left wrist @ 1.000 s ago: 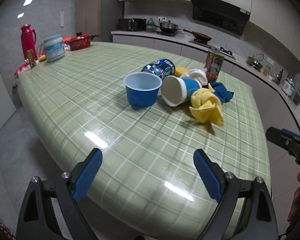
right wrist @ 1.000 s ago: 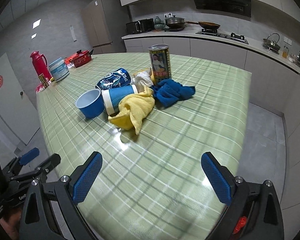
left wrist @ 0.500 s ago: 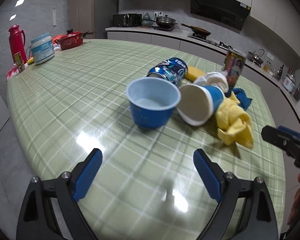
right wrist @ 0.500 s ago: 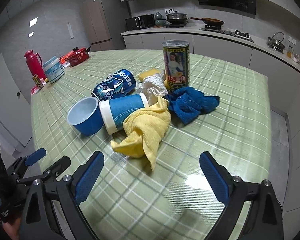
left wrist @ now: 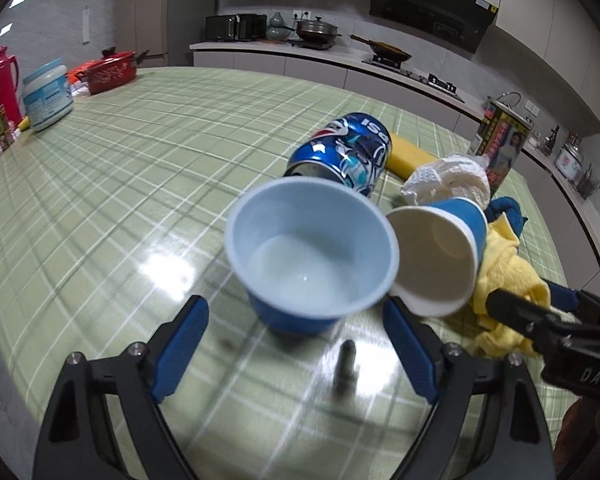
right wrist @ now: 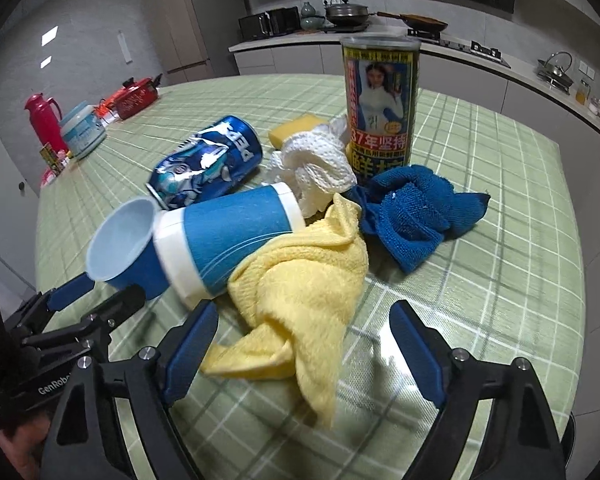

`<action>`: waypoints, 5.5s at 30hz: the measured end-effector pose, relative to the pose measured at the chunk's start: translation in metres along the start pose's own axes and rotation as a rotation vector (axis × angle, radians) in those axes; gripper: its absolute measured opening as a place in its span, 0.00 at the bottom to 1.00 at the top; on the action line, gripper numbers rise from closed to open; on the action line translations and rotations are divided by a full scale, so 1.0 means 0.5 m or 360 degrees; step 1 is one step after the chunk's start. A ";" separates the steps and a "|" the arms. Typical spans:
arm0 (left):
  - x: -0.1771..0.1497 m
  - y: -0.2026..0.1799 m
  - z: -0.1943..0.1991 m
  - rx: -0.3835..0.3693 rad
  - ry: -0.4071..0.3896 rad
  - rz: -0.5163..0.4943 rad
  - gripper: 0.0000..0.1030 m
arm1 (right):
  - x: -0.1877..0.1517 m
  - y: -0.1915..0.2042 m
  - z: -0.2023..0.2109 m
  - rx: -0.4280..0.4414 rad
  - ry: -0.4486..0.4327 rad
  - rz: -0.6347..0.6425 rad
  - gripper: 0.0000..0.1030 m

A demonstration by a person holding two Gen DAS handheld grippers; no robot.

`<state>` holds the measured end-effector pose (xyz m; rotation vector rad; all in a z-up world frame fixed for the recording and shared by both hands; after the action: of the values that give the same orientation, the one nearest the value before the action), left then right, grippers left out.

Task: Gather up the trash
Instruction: 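Grasp the blue cup with the left tool while the right tool grasps the yellow cloth, then lift the blue cup and yellow cloth and carry them toward the bin, then lower both tools over the black bin and open them to drop cup and cloth, then move both tools back over the table toward the blue paper cup and towel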

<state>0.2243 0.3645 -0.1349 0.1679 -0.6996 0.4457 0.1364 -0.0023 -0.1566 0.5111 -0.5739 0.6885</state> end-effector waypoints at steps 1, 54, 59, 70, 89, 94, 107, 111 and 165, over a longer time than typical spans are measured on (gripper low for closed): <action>0.003 -0.002 -0.005 -0.0004 0.0003 -0.0004 0.85 | 0.001 -0.003 -0.005 -0.0003 0.0006 -0.0003 0.85; -0.115 -0.239 0.219 -0.0146 -0.0097 -0.0140 0.74 | -0.142 -0.123 0.272 -0.0002 -0.0136 -0.0077 0.48; -0.137 -0.307 0.243 -0.0202 -0.0097 -0.0195 0.74 | -0.181 -0.180 0.327 -0.0054 -0.0157 -0.0134 0.49; -0.186 -0.468 0.289 -0.0317 -0.0103 -0.0338 0.74 | -0.259 -0.305 0.442 -0.0180 -0.0208 -0.0262 0.48; -0.318 -0.754 0.321 -0.0504 -0.0007 -0.0624 0.74 | -0.415 -0.528 0.596 -0.0360 -0.0244 -0.0521 0.49; -0.364 -0.802 0.310 -0.0522 0.0050 -0.0665 0.74 | -0.454 -0.565 0.601 -0.0373 -0.0218 -0.0571 0.49; -0.493 -0.867 0.252 -0.0495 0.0262 -0.0718 0.74 | -0.569 -0.635 0.532 -0.0307 -0.0069 -0.0673 0.49; -0.533 -0.883 0.225 -0.0478 0.0328 -0.0730 0.74 | -0.594 -0.655 0.499 -0.0282 -0.0033 -0.0700 0.49; -0.387 -0.764 0.344 -0.0306 0.0126 -0.0507 0.96 | -0.483 -0.598 0.617 -0.0421 -0.0142 -0.0577 0.95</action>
<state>0.1649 -0.0930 -0.1321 0.0777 -0.6204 0.0792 0.0973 -0.4938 -0.1587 0.3848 -0.6253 0.2409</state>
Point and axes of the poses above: each gripper's, at about its wrist camera, not at the fingertips, and z roughly against the way its jaws point, y to its left, x to its top, the point moved 7 cm from there along -z, roughly the way its jaws point, and after that the axes turned 10 degrees about x, right-handed, at the moved point
